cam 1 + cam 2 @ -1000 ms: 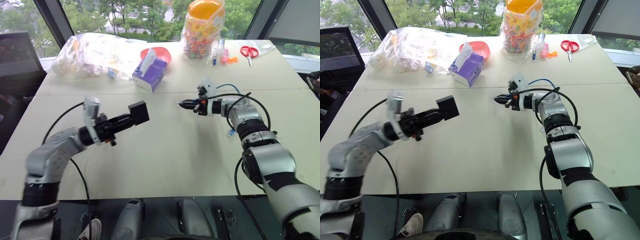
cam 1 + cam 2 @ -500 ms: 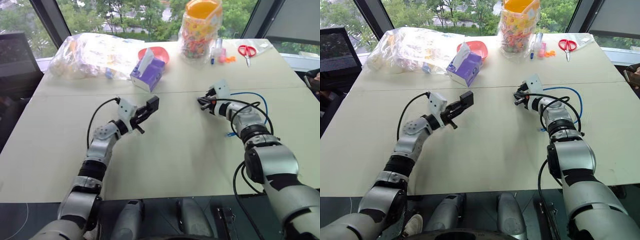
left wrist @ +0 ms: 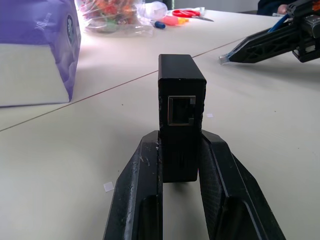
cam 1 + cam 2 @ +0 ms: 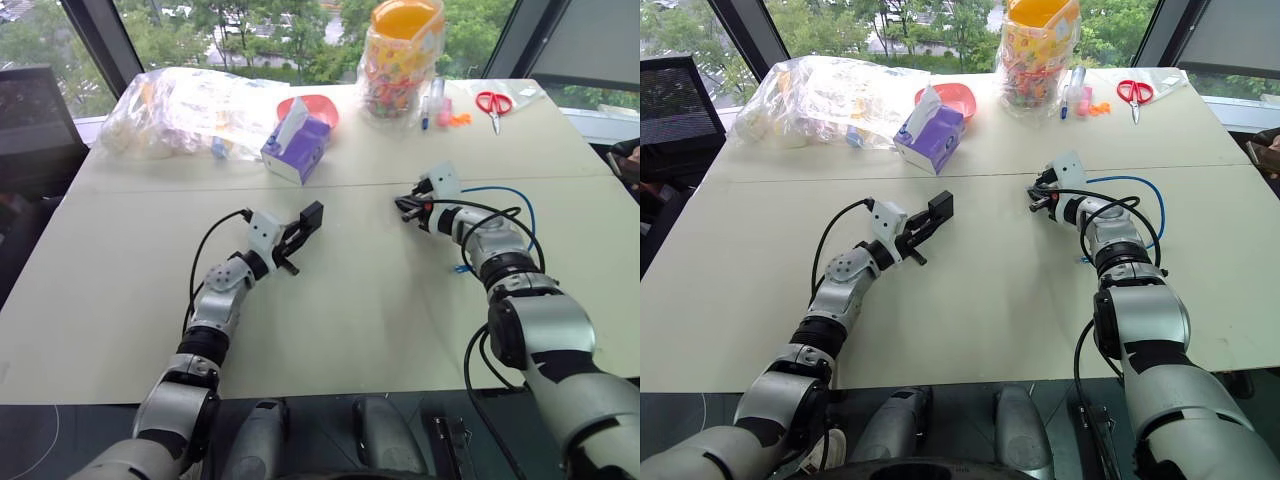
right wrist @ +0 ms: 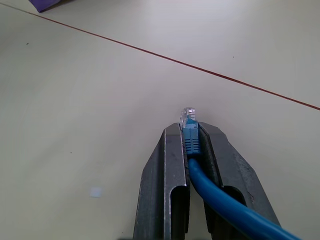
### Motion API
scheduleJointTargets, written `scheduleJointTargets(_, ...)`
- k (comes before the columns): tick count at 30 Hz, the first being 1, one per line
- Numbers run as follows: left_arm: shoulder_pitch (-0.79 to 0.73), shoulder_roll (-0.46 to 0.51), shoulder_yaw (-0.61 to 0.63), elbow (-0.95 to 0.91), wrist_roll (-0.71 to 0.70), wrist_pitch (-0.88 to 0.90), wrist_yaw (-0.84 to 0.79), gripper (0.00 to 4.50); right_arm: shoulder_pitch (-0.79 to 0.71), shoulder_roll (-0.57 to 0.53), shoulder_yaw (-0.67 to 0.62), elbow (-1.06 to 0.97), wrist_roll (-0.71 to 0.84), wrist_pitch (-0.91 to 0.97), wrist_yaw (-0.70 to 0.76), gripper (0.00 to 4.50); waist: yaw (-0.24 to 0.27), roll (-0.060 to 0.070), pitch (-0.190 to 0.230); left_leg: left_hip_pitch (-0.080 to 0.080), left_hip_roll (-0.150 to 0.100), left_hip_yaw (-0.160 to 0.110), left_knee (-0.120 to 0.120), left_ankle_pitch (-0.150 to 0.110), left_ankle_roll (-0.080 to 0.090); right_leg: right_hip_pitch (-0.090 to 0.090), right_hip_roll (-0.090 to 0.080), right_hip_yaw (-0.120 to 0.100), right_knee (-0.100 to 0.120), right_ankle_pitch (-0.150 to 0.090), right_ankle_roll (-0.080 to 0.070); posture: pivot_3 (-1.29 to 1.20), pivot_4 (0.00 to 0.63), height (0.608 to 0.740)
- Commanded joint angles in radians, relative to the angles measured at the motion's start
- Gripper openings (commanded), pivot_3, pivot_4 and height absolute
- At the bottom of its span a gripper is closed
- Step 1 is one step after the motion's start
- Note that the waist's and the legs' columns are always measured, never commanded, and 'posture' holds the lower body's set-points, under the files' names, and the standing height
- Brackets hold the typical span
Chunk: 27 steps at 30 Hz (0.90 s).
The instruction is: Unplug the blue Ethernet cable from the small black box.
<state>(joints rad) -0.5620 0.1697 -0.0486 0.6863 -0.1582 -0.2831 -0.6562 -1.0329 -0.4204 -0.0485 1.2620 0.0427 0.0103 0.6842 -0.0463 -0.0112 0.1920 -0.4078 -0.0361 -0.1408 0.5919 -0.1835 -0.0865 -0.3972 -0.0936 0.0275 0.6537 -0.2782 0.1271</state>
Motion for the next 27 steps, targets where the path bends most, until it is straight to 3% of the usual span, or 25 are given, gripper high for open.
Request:
scheduleJointTargets(1,0.032,-0.006,0.010,-0.024,-0.016,0.030,-0.018,1.42,0.014,0.000,-0.011,-0.003,-0.004,0.014,0.014,1.64,-0.002,0.001,-0.001,0.000,0.000,0.000,0.000,0.000,0.000,0.000,0.000,0.000,0.000,0.000,0.000,0.00,0.150,0.740)
scheduleJointTargets(6,0.070,0.001,0.012,-0.062,-0.018,0.056,-0.031,3.58,0.015,-0.022,-0.010,-0.010,-0.005,0.047,0.082,4.09,0.001,0.001,-0.001,0.002,0.000,0.000,0.001,0.000,0.000,0.003,0.000,0.000,0.000,0.000,0.000,0.00,0.150,0.740)
scheduleJointTargets(7,0.079,0.005,0.015,-0.074,-0.021,0.063,-0.034,4.07,0.018,-0.030,-0.005,-0.014,-0.008,0.053,0.108,4.49,0.001,0.001,-0.001,0.003,0.000,0.000,0.001,0.000,0.000,0.004,0.000,0.000,0.000,0.000,0.000,0.00,0.150,0.740)
scheduleJointTargets(8,0.088,0.011,0.017,-0.087,-0.024,0.072,-0.038,4.49,0.023,-0.038,0.000,-0.019,-0.012,0.056,0.131,4.50,0.001,0.001,-0.001,0.004,0.000,0.000,0.001,0.000,0.000,0.005,0.000,0.000,0.000,0.000,0.000,0.00,0.150,0.740)
scheduleJointTargets(13,0.165,0.063,0.034,-0.217,-0.068,0.148,-0.079,4.49,0.056,-0.111,0.041,-0.061,-0.024,0.130,0.368,4.50,-0.001,0.002,-0.001,0.004,0.000,0.000,0.000,-0.001,0.001,0.005,0.000,0.000,0.000,0.000,0.000,0.00,0.150,0.740)
scheduleJointTargets(18,0.309,0.152,0.079,-0.499,-0.177,0.335,-0.113,4.49,0.120,-0.217,0.069,-0.189,0.015,0.247,0.696,4.50,-0.004,0.002,-0.002,0.004,0.000,0.000,0.000,-0.002,0.003,0.004,0.000,0.000,0.000,0.000,0.000,0.00,0.150,0.740)
scheduleJointTargets(21,0.372,0.200,0.109,-0.641,-0.220,0.429,-0.096,4.49,0.158,-0.248,0.050,-0.278,0.054,0.292,0.758,4.50,-0.004,0.002,-0.001,0.004,0.000,0.000,0.000,-0.002,0.003,0.005,0.000,0.000,-0.001,0.000,0.000,0.00,0.150,0.740)
scheduleJointTargets(27,0.462,0.273,0.159,-0.850,-0.261,0.552,-0.052,4.49,0.253,-0.258,0.021,-0.449,0.107,0.367,0.732,4.50,0.002,0.002,-0.001,0.002,0.000,0.000,0.002,-0.002,0.003,0.005,0.000,0.000,-0.003,0.000,0.000,0.00,0.150,0.740)
